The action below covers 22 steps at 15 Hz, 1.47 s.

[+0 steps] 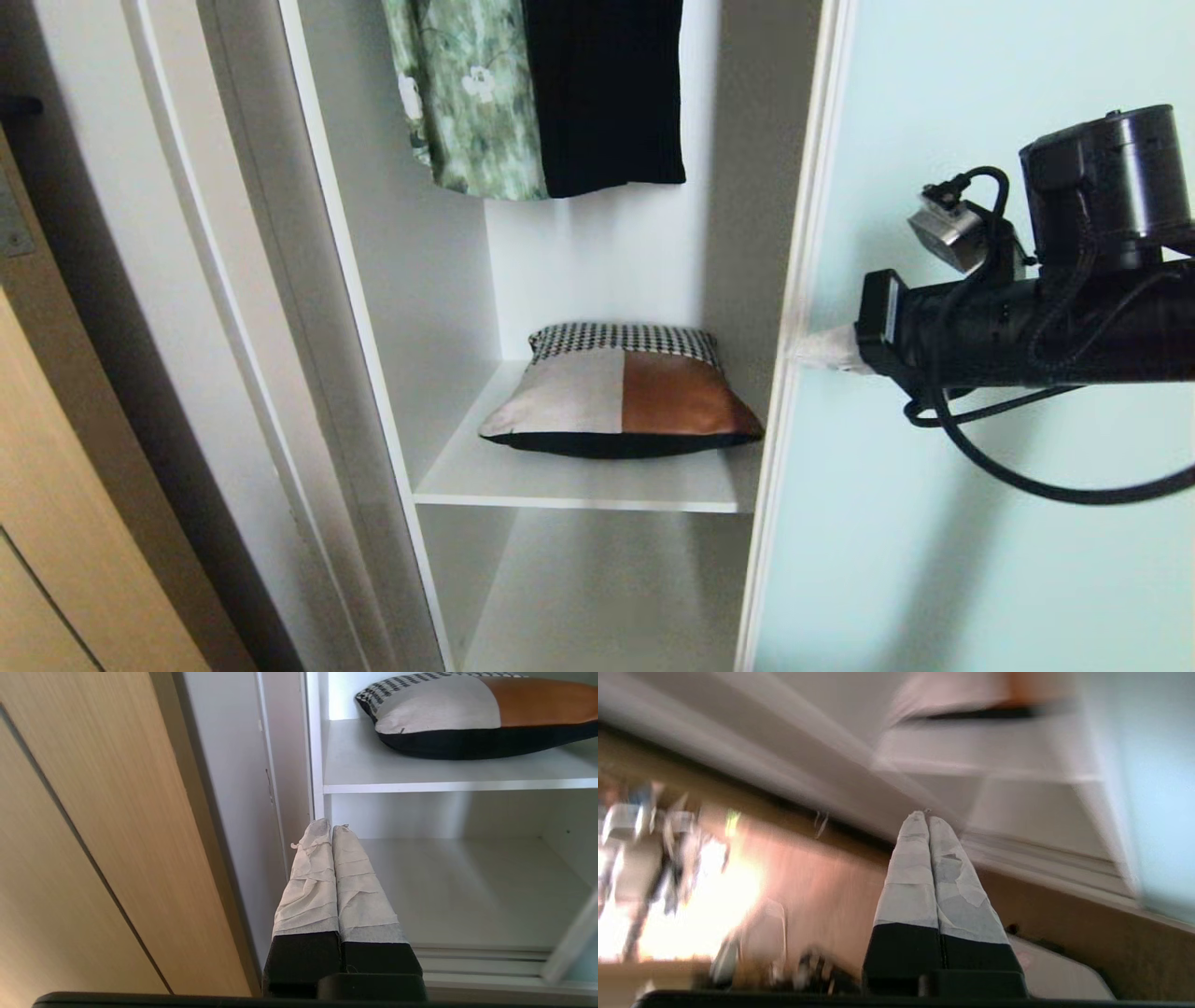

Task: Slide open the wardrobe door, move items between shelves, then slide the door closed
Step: Close the door

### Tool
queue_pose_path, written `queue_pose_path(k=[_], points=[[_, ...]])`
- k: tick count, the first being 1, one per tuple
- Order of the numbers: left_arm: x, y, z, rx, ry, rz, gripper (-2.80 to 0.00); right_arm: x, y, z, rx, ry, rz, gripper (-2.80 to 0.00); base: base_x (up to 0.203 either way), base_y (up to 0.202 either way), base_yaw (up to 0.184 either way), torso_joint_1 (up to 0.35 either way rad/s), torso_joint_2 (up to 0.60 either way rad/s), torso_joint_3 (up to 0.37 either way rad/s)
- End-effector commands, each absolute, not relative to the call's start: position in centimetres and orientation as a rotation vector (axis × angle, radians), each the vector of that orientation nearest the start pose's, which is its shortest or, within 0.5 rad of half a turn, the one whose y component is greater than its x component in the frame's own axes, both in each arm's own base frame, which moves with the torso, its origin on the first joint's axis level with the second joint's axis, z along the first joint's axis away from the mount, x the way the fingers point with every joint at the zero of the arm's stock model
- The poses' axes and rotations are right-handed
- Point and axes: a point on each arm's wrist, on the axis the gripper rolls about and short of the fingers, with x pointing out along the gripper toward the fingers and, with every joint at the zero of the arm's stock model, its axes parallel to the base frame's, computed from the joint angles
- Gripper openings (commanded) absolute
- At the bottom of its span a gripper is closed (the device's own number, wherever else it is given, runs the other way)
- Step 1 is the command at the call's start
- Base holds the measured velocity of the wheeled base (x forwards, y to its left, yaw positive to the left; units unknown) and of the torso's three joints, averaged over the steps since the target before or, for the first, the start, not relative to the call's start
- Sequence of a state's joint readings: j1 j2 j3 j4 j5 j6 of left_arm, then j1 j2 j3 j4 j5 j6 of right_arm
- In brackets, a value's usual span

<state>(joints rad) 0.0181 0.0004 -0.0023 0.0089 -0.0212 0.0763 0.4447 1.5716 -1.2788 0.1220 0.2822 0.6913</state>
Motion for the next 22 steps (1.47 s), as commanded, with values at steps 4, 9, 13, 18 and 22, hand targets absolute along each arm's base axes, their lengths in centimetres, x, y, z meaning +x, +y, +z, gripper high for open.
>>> queue_pose_path(k=[4, 9, 13, 18, 22], points=[[-2.3, -0.1, 7.5, 0.077, 0.008, -0.003, -2.80, 18.3, 14.0, 31.1, 0.584, 0.582, 0.709, -2.80, 0.000, 0.000, 0.000, 0.000, 0.00, 0.000], [-2.3, -0.1, 7.5, 0.077, 0.008, -0.003, -2.80, 15.6, 10.2, 31.4, 0.606, 0.522, 0.595, -2.80, 0.000, 0.000, 0.000, 0.000, 0.00, 0.000], [-2.3, -0.1, 7.5, 0.077, 0.008, -0.003, -2.80, 14.7, 5.6, 31.8, 0.670, 0.428, 0.387, -2.80, 0.000, 0.000, 0.000, 0.000, 0.00, 0.000], [-2.3, -0.1, 7.5, 0.077, 0.008, -0.003, -2.80, 13.6, -0.5, 32.0, 0.750, 0.274, 0.011, -2.80, 0.000, 0.000, 0.000, 0.000, 0.00, 0.000], [-2.3, -0.1, 7.6, 0.077, 0.007, -0.003, -2.80, 13.2, -6.3, 30.7, 0.725, 0.186, -0.381, -2.80, 0.000, 0.000, 0.000, 0.000, 0.00, 0.000]])
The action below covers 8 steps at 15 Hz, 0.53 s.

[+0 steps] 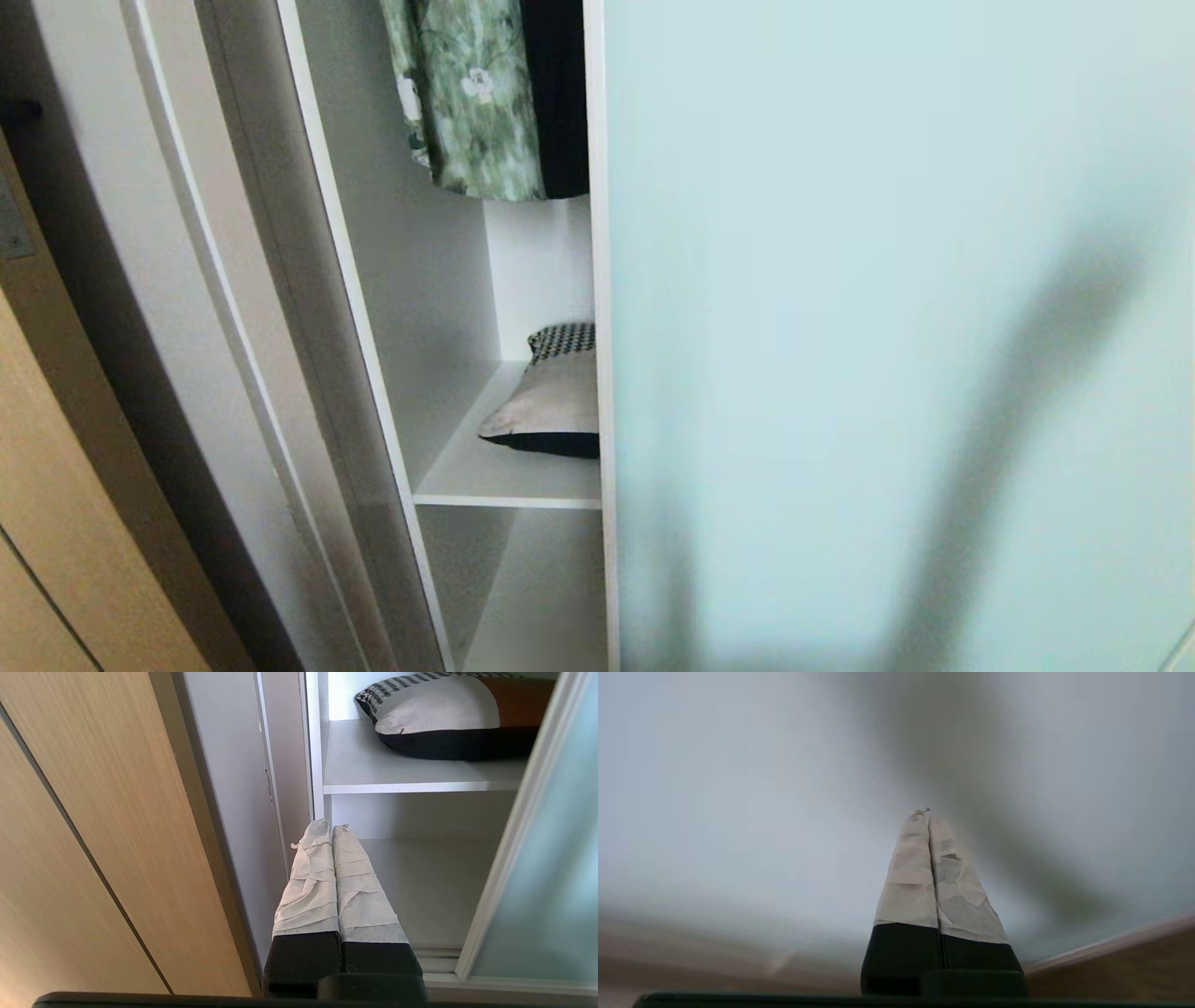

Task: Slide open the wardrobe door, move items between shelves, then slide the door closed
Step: Close the door

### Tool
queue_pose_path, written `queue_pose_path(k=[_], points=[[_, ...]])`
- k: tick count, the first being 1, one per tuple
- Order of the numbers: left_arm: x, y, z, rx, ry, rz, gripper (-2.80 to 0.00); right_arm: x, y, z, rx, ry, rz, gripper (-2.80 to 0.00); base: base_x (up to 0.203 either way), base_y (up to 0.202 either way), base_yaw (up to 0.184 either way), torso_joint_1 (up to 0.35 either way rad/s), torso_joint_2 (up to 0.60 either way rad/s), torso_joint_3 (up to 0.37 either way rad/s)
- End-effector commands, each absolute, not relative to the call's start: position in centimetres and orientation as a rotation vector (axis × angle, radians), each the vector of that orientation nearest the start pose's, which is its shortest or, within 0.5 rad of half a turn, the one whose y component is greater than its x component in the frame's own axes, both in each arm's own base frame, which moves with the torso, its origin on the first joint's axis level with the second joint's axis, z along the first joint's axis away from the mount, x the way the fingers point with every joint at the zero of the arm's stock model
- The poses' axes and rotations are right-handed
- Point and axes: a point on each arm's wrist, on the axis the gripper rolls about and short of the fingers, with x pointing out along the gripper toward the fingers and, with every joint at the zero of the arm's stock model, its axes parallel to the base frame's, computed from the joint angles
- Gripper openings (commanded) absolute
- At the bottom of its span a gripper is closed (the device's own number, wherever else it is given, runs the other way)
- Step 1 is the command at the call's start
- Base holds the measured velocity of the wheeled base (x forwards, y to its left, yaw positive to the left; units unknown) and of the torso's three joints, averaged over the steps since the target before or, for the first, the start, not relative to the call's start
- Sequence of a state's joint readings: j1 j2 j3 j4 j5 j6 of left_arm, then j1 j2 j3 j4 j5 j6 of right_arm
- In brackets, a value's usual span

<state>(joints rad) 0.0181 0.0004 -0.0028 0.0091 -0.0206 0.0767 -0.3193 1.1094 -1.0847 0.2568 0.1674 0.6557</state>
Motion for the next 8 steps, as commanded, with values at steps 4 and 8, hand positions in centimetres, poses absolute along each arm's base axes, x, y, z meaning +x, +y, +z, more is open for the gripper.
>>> queue_pose_path(k=[4, 8], points=[[-2.3, -0.1, 7.5, 0.077, 0.008, -0.003, -2.80, 12.6, -14.7, 30.7, 0.705, 0.073, -0.774, -2.80, 0.000, 0.000, 0.000, 0.000, 0.00, 0.000], [-2.3, -0.1, 7.5, 0.077, 0.009, -0.003, -2.80, 12.5, -23.7, 30.2, 0.689, -0.016, -0.977, -2.80, 0.000, 0.000, 0.000, 0.000, 0.00, 0.000]])
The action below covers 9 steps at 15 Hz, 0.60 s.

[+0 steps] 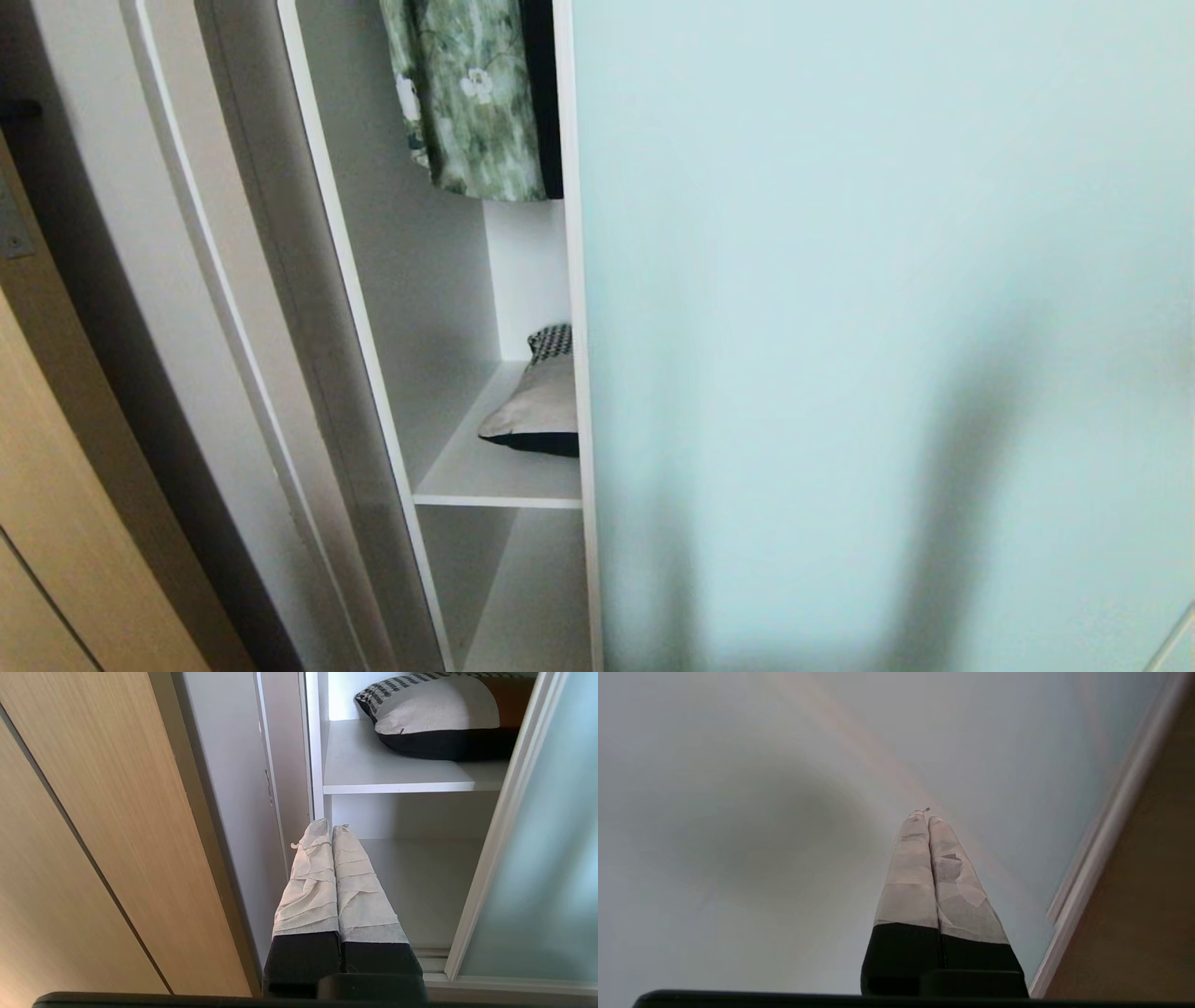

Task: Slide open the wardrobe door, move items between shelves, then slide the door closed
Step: Close the door

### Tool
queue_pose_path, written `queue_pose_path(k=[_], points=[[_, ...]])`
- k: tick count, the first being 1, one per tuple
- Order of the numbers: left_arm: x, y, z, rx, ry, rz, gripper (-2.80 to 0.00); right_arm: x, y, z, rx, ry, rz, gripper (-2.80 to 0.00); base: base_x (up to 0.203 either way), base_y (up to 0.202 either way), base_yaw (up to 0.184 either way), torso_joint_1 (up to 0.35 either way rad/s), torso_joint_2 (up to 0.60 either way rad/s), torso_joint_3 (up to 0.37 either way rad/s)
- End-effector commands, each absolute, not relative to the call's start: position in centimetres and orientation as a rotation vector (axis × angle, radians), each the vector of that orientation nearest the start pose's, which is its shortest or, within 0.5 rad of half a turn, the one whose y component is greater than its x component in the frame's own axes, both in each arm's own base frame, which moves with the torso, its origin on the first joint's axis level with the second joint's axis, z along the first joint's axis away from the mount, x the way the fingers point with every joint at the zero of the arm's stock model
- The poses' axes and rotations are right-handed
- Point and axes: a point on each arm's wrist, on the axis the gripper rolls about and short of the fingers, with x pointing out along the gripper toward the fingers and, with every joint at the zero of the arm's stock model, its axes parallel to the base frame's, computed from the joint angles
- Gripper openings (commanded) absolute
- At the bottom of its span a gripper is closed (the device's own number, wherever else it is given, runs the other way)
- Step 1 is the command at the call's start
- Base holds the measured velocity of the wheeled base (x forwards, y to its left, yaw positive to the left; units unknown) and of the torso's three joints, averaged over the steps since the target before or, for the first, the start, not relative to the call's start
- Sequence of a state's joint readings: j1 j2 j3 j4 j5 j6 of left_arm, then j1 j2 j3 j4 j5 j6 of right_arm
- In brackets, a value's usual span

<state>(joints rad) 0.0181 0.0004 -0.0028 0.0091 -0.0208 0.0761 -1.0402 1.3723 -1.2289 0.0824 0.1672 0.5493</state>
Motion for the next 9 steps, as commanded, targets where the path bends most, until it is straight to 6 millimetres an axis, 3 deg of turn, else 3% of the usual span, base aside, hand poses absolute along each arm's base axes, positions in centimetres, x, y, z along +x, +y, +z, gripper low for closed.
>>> queue_pose_path(k=[1, 5, 9], points=[[-2.3, -0.1, 7.5, 0.076, 0.007, -0.003, -2.80, 12.9, -25.7, 29.6, 0.691, -0.019, -0.995, -2.80, 0.000, 0.000, 0.000, 0.000, 0.00, 0.000], [-2.3, -0.1, 7.5, 0.077, 0.007, -0.003, -2.80, 15.1, -32.0, 28.5, 0.702, -0.030, -0.985, -2.80, 0.000, 0.000, 0.000, 0.000, 0.00, 0.000], [-2.3, -0.1, 7.5, 0.077, 0.009, -0.003, -2.80, 17.1, -34.1, 27.2, 0.879, 0.016, -0.672, -2.80, 0.000, 0.000, 0.000, 0.000, 0.00, 0.000]])
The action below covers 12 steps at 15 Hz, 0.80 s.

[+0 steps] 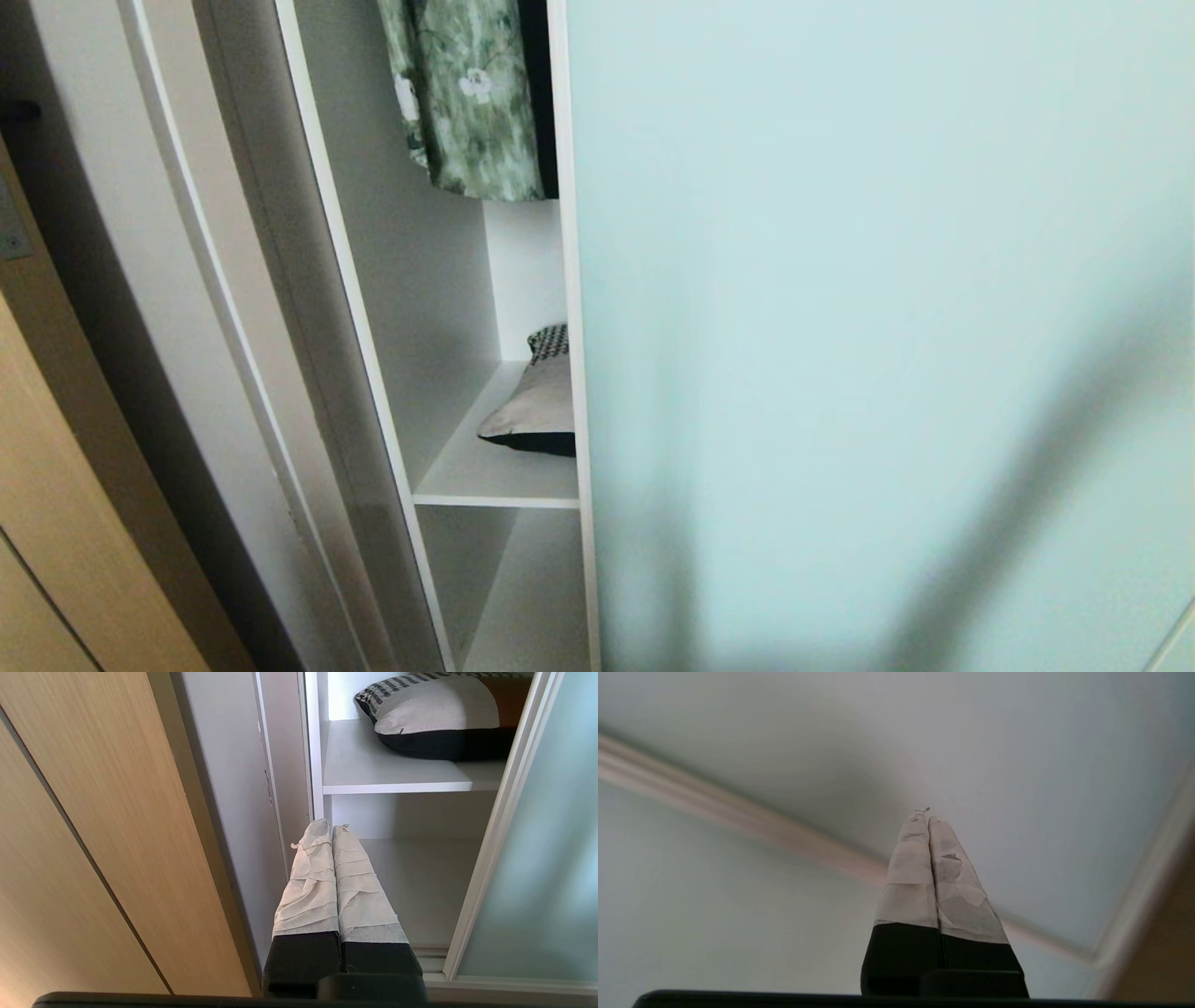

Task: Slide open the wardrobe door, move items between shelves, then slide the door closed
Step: Close the door

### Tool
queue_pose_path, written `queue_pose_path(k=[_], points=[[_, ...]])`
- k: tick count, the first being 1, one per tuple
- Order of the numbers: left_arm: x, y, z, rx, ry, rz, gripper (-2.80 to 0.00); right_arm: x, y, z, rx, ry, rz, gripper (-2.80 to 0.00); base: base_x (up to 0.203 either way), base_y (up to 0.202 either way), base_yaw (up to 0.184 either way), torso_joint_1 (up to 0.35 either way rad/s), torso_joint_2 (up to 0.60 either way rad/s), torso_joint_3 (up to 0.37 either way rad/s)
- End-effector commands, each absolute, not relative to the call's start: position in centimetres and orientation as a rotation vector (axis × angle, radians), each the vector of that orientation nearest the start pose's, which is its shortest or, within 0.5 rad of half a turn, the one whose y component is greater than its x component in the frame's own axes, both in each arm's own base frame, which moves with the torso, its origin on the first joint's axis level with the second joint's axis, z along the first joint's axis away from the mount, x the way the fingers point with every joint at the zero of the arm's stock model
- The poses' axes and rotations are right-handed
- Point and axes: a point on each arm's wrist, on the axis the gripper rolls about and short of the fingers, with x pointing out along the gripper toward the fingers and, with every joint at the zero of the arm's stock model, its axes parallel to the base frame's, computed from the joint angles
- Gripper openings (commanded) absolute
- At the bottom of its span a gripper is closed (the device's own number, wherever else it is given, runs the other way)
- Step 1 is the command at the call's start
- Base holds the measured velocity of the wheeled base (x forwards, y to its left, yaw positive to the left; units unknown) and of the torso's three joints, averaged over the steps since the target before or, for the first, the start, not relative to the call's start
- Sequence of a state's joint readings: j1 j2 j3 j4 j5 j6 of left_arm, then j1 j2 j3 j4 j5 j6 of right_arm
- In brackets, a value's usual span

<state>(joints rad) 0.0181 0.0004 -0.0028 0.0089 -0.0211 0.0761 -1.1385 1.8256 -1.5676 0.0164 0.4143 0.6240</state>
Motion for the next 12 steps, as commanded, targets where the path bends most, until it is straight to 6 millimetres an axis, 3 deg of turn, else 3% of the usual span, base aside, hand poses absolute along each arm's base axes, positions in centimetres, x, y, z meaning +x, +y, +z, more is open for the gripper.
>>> queue_pose_path(k=[1, 5, 9, 12], points=[[-2.3, -0.1, 7.5, 0.077, 0.008, -0.003, -2.80, 17.6, -34.5, 27.0, 0.929, 0.033, -0.604, -2.80, 0.000, 0.000, 0.000, 0.000, 0.00, 0.000], [-2.3, -0.1, 7.5, 0.077, 0.009, -0.002, -2.80, 19.1, -35.9, 26.9, 1.120, 0.096, -0.381, -2.80, 0.000, 0.000, 0.000, 0.000, 0.00, 0.000], [-2.3, -0.1, 7.5, 0.077, 0.008, -0.003, -2.80, 20.2, -38.0, 25.5, 1.200, 0.106, -0.357, -2.80, 0.000, 0.000, 0.000, 0.000, 0.00, 0.000], [-2.3, -0.1, 7.5, 0.077, 0.009, -0.002, -2.80, 21.6, -38.5, 23.8, 1.243, 0.145, -0.324, -2.80, 0.000, 0.000, 0.000, 0.000, 0.00, 0.000]])
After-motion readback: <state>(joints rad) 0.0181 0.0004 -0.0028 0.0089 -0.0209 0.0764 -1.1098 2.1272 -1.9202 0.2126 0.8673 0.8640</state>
